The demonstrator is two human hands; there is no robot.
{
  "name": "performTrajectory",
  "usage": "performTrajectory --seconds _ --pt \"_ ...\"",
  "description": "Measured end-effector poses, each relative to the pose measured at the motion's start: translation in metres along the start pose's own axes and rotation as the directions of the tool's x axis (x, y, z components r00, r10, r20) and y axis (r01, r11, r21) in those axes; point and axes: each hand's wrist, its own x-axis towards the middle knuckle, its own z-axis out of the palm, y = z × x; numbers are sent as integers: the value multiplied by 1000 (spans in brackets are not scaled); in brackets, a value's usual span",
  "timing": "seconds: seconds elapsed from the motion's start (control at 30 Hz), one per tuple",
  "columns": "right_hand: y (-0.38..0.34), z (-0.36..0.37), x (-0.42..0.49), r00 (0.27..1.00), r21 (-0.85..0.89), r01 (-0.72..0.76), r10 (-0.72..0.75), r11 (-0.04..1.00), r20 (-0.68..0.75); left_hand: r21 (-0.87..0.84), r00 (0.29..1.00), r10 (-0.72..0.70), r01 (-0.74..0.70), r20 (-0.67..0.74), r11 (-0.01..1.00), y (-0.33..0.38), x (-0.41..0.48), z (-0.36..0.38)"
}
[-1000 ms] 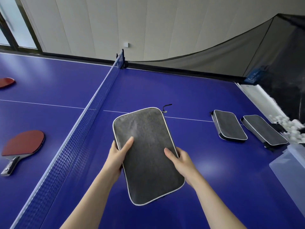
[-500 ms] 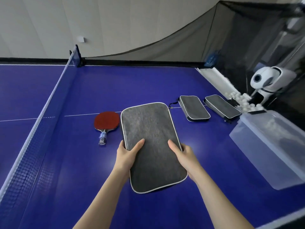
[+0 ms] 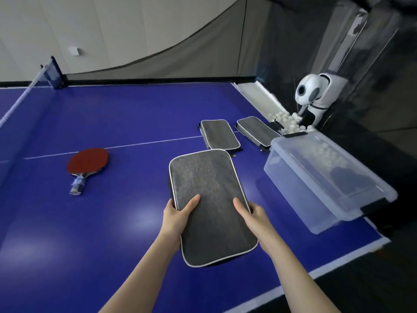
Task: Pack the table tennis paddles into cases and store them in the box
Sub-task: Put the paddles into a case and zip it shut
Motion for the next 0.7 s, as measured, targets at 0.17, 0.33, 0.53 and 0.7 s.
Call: performTrajectory --seconds 0.17,0.33,0.53,0.7 --pt "26 -77 13 999 -54 -8 10 999 33 -19 998 -61 61 1 998 -38 -8 71" --pt "48 -123 33 998 -78 -47 49 996 31 19 989 -107 106 99 994 -59 -3 113" --pt "70 -149 68 995 -196 -77 87 978 45 121 992 -116 121 -50 985 -87 27 144" --pt "83 -148 108 994 -287 -104 109 952 3 172 978 -145 169 -147 970 -111 69 157"
